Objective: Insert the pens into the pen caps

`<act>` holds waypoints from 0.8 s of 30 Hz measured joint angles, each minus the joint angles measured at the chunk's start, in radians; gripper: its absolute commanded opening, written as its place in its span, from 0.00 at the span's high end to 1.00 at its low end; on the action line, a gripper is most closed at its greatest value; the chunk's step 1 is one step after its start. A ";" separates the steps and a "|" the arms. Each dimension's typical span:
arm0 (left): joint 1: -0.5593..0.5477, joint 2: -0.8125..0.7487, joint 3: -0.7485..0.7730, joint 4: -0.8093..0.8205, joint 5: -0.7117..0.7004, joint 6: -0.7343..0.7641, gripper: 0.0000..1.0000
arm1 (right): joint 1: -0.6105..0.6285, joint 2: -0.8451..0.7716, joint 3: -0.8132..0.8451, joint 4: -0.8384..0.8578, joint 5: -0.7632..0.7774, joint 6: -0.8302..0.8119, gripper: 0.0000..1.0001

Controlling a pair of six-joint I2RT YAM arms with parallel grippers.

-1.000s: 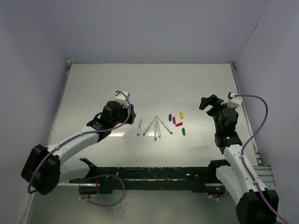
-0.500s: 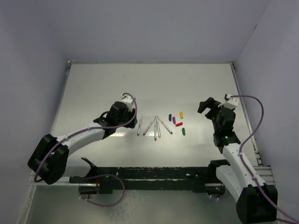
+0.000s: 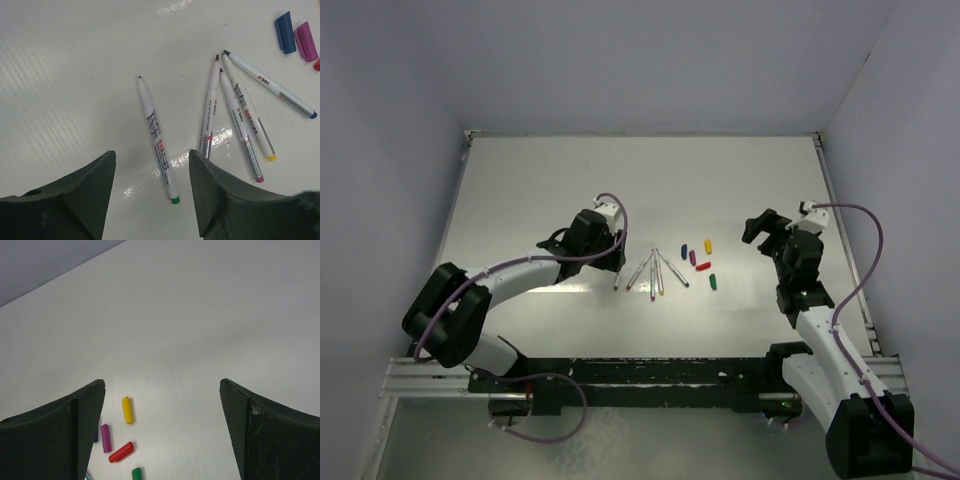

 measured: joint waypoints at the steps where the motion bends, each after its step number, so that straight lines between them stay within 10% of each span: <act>1: -0.002 0.011 0.008 -0.005 0.002 0.000 0.35 | 0.000 0.000 0.000 -0.003 0.000 0.000 0.02; 24: -0.035 0.155 0.095 -0.122 -0.034 -0.001 0.36 | 0.000 0.000 0.000 -0.009 0.002 0.018 0.14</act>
